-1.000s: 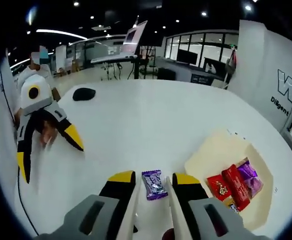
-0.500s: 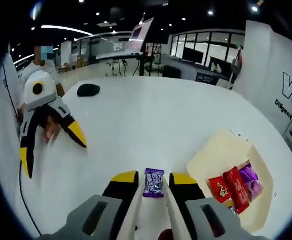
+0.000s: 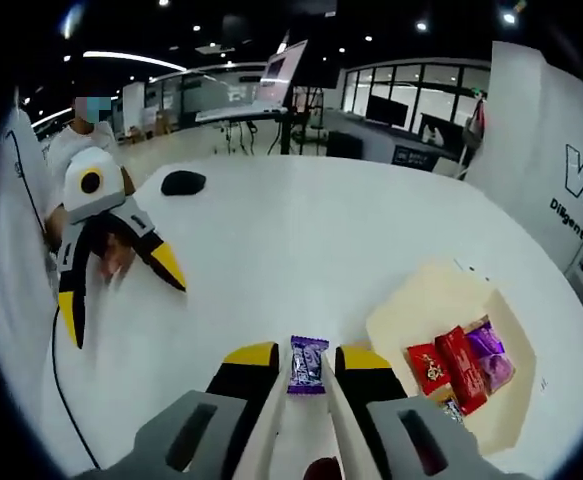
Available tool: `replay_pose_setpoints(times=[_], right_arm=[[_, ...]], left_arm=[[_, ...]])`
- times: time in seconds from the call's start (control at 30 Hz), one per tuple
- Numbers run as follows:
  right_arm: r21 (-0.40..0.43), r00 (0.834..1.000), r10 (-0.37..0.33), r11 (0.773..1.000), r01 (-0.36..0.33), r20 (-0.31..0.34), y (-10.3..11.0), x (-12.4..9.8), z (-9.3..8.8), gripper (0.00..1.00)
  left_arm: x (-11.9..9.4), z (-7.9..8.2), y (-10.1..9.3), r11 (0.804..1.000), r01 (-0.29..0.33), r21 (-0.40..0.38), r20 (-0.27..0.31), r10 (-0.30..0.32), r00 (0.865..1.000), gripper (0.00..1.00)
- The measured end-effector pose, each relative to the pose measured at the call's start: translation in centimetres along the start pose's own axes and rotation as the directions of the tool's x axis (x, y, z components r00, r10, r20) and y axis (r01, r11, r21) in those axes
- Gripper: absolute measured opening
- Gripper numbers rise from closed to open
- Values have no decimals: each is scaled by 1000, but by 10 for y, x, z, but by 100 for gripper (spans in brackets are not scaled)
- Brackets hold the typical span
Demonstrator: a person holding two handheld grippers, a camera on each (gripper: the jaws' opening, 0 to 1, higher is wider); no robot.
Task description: Place the target food into the container with the food tongs after gripping and lifting it, then release it inside without dropping or visibly crushing the food.
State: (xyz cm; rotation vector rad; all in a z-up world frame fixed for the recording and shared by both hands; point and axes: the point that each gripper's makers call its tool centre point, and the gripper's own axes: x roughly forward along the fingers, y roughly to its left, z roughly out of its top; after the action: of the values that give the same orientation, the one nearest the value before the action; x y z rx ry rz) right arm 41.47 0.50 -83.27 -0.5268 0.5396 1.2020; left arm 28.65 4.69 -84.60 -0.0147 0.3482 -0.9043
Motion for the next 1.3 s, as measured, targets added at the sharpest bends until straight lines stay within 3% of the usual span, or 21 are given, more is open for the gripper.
replay_pose_setpoints(times=[0.33, 0.7, 1.03, 1.3], right_arm=[[-16, 999, -42, 999, 42, -24, -9, -30, -9, 15], [-31, 995, -93, 995, 92, -33, -33, -53, -5, 15], [-30, 994, -92, 995, 90, -65, -66, -43, -12, 15], [-43, 995, -51, 998, 48, -80, -70, -26, -15, 15]], left_arm=[[1, 0, -1, 1000, -1, 2, 0, 1, 1000, 72], [3, -1, -6, 1000, 7, 8, -8, -7, 1000, 72], [3, 2, -5, 1000, 0, 11, -9, 0, 1000, 72], [3, 2, -4, 1000, -3, 12, -14, 3, 1000, 72]])
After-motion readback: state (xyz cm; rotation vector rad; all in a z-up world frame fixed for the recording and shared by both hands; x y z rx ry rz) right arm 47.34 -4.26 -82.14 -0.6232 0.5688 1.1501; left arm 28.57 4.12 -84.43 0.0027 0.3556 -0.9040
